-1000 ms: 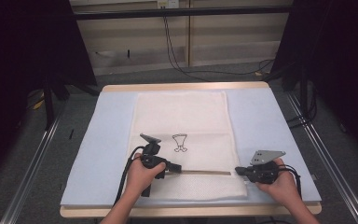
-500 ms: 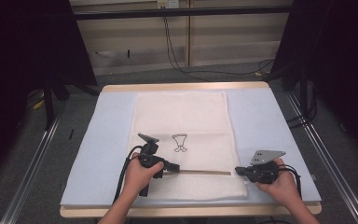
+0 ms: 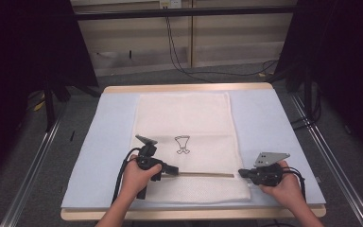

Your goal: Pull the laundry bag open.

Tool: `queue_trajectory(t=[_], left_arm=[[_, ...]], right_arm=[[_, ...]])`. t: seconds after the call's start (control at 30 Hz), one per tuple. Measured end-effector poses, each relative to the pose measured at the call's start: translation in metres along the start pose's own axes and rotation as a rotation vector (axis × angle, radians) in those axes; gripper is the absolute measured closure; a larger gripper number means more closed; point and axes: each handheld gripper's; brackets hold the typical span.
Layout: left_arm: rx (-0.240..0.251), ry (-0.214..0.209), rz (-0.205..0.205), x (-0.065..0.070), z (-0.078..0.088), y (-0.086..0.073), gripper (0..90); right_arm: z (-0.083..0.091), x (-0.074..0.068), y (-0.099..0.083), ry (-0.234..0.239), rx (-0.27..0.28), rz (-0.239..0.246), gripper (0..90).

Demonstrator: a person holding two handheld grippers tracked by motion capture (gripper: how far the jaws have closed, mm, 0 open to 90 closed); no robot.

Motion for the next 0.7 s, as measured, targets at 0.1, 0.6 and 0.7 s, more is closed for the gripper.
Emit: queue_trajectory(t=[0.1, 0.6, 0.7], left_arm=[[-0.001, -0.006, 0.008, -0.0007, 0.0006, -0.0004, 87.4], [0.001, -0.003, 0.016, -0.0034, 0.0051, -0.0015, 87.4], [0.001, 0.001, 0.008, -0.0072, 0.0104, -0.0043, 87.3]], right_arm=[[-0.0001, 0.0002, -0.0004, 0.002, 0.003, -0.005, 90.0], [0.0001, 0.0000, -0.0009, 0.002, 0.005, -0.007, 90.0], [0.0001, 0.0012, 0.0000, 0.008, 0.000, -0.005, 90.0]])
Point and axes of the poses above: each handheld gripper's, and its own axes: z roughly backward along the jaws, y roughly out of its top, x roughly to its right, and after that the axes turned 10 degrees about -x, right-handed
